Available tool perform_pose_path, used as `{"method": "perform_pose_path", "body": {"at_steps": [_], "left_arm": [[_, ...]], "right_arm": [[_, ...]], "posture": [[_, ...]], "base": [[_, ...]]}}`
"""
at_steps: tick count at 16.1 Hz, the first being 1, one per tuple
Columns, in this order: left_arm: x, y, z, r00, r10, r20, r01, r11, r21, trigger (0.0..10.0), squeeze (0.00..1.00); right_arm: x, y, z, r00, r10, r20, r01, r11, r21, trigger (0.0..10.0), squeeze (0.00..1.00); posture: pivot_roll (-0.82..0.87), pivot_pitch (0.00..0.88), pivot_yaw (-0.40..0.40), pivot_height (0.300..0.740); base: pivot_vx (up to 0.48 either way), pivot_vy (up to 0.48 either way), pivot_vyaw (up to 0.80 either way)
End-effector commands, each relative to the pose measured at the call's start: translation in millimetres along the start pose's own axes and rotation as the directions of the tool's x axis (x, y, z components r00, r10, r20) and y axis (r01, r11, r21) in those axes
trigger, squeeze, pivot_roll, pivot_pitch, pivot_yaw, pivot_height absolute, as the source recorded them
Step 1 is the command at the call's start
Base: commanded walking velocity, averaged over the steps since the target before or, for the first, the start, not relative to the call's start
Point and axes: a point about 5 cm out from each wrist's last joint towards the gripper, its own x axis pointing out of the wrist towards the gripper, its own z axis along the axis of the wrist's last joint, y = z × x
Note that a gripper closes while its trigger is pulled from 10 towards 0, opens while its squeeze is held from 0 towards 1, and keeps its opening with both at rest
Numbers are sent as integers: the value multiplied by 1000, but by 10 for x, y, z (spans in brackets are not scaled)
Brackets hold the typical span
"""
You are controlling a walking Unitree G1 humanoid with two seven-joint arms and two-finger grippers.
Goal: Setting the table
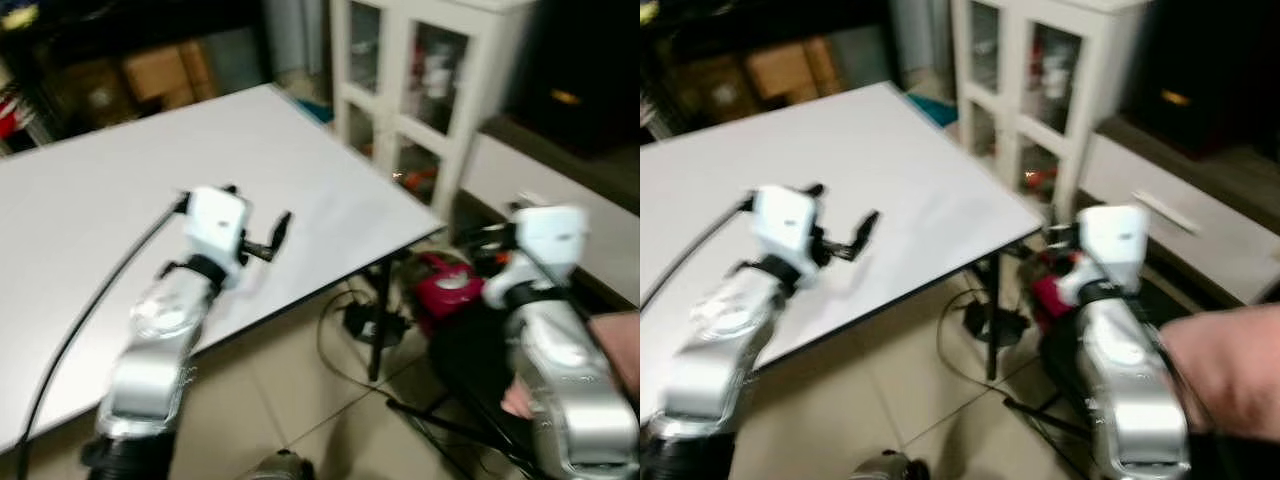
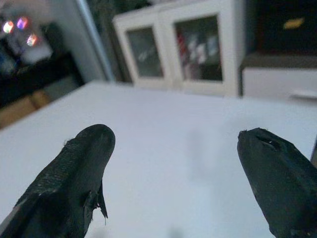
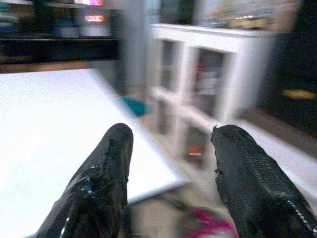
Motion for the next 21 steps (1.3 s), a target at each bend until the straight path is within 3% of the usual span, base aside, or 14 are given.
{"method": "perform_pose_path", "body": {"at_steps": [1,3,5,7,10,13,18,21], "left_arm": [[36,-5,-5,999,39,3,-39,999,7,10000,0],[52,-42,-46,998,67,4,-66,996,-67,10000,0],[10,-84,-63,998,57,-5,-57,995,-87,10000,0],[-36,-118,-125,999,34,-30,-35,999,-14,10000,0],[-150,-75,-215,995,59,-76,-60,998,-16,10000,0],[-227,-37,-338,986,126,-108,-132,990,-46,10000,0],[-279,-89,-326,993,102,-65,-102,995,3,10000,0],[-280,-81,-323,992,114,-62,-114,993,9,10000,0]], "right_arm": [[17,19,35,1000,13,13,-13,1000,6,10000,0],[-28,34,63,1000,12,13,-13,998,63,10000,0],[-77,-3,9,1000,-3,-18,4,995,101,10000,0],[-80,-1,-58,999,-4,-45,11,989,147,10000,0],[-132,-28,-119,996,-39,-82,50,990,132,10000,0],[-259,-64,-312,985,5,-171,3,999,49,10000,0],[-372,-20,-401,977,46,-208,-17,990,140,10000,0],[-352,11,-363,981,54,-185,-31,992,123,10000,0]], "posture": [[4,0,101,740],[-2,0,113,740],[10,0,110,740],[25,0,103,740],[39,0,90,740],[36,0,85,740],[42,0,84,740],[47,0,81,740]], "base": [[0,0,800],[0,0,800],[0,0,800],[0,0,800],[0,0,800],[0,0,800],[0,0,450],[0,0,800]]}}
